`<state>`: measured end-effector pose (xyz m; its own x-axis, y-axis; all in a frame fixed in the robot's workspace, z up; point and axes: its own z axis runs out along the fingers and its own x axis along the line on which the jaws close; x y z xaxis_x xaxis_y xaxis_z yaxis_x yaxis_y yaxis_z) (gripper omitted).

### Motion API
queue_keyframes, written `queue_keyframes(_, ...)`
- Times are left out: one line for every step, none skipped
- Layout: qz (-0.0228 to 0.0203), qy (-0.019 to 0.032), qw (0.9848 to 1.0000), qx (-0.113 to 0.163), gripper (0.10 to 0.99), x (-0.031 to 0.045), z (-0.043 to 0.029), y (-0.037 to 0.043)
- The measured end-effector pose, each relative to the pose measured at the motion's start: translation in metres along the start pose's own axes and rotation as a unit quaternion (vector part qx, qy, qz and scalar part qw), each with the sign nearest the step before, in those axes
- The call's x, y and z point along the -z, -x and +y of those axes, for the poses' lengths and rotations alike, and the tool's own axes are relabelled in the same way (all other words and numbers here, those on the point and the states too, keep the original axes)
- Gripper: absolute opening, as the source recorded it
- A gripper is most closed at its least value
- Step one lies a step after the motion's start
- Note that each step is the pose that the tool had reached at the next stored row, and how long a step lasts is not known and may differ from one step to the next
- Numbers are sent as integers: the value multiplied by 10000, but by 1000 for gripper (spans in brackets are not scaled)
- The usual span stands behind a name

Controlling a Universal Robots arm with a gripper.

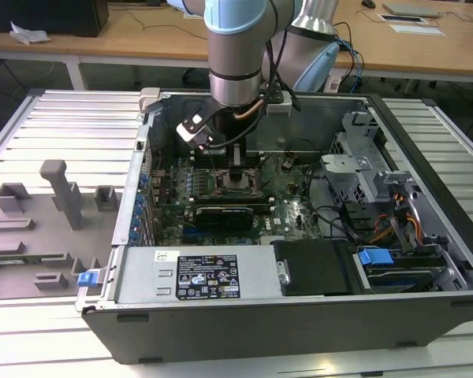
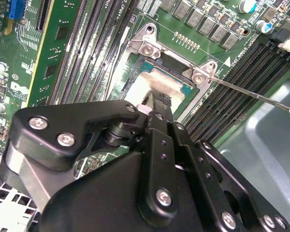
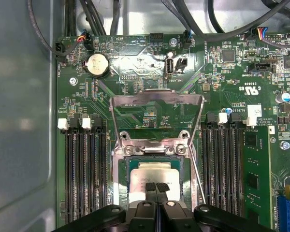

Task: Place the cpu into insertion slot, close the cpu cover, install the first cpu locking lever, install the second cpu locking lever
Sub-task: 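Place the cpu into insertion slot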

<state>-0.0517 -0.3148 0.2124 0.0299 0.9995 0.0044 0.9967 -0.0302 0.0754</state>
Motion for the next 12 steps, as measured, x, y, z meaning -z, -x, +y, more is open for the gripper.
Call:
queue_keyframes(-1, 5, 10000, 0, 106, 1, -9, 1)
queue_keyframes(1, 14, 10000, 1, 106, 0, -32, 1)
queue_keyframes(2, 21, 10000, 1, 106, -1, -52, 1)
queue_keyframes(3, 24, 10000, 2, 106, -2, -61, 1)
queue_keyframes(2, 25, 10000, 2, 106, -5, -72, 2)
queue_keyframes(2, 25, 10000, 2, 106, -10, -77, 2)
queue_keyframes(2, 24, 10000, 3, 106, -23, -80, 2)
queue_keyframes(1, 23, 10000, 3, 106, -37, -82, 3)
queue_keyframes(2, 24, 10000, 3, 106, -43, -82, 2)
queue_keyframes(2, 24, 10000, 3, 106, -46, -82, 2)
queue_keyframes(1, 24, 10000, 3, 106, -47, -82, 2)
queue_keyframes(1, 24, 10000, 3, 106, -48, -82, 2)
